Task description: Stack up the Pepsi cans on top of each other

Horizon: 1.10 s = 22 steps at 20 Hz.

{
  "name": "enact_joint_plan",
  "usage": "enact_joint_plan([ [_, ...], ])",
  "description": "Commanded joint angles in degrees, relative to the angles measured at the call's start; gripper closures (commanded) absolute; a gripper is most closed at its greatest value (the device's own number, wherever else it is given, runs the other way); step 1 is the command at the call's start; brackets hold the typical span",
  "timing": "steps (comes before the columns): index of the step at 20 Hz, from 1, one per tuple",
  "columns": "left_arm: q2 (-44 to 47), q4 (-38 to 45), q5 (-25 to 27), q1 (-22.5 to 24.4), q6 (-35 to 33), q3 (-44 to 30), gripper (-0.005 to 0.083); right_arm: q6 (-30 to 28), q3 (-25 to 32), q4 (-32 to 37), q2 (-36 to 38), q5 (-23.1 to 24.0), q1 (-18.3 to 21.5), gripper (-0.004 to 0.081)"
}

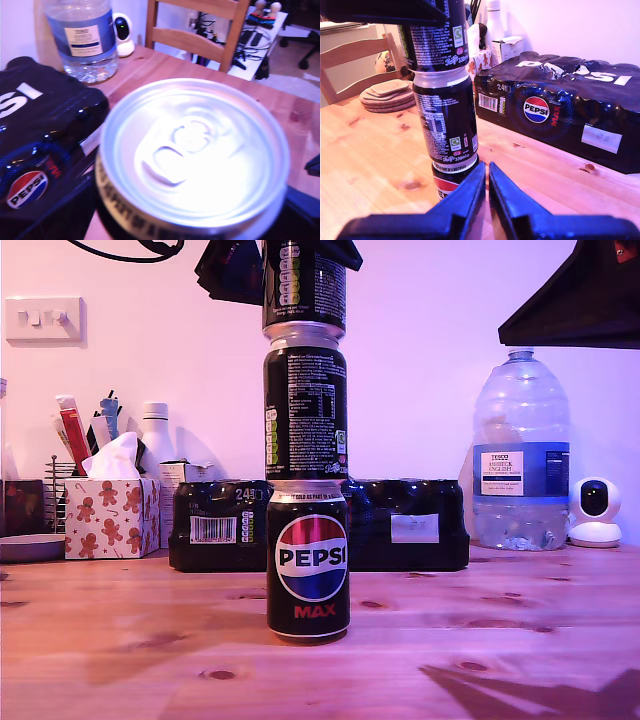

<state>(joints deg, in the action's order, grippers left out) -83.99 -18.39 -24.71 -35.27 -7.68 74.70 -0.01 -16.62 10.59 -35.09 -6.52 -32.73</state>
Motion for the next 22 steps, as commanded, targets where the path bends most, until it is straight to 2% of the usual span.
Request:
enact_joint_plan([
  [1,0.44,0.48,-0.96,-0.28,0.17,-0.20,-0.0019,0.00,0.31,0.22,0.02,0.02,-0.20,0.0782],
  [22,4.24,5.33,-1.84,-0.26,-0.02,0.46,-0.0019,0.00,0.31,-0.20,0.02,0.02,-0.22,0.0782],
])
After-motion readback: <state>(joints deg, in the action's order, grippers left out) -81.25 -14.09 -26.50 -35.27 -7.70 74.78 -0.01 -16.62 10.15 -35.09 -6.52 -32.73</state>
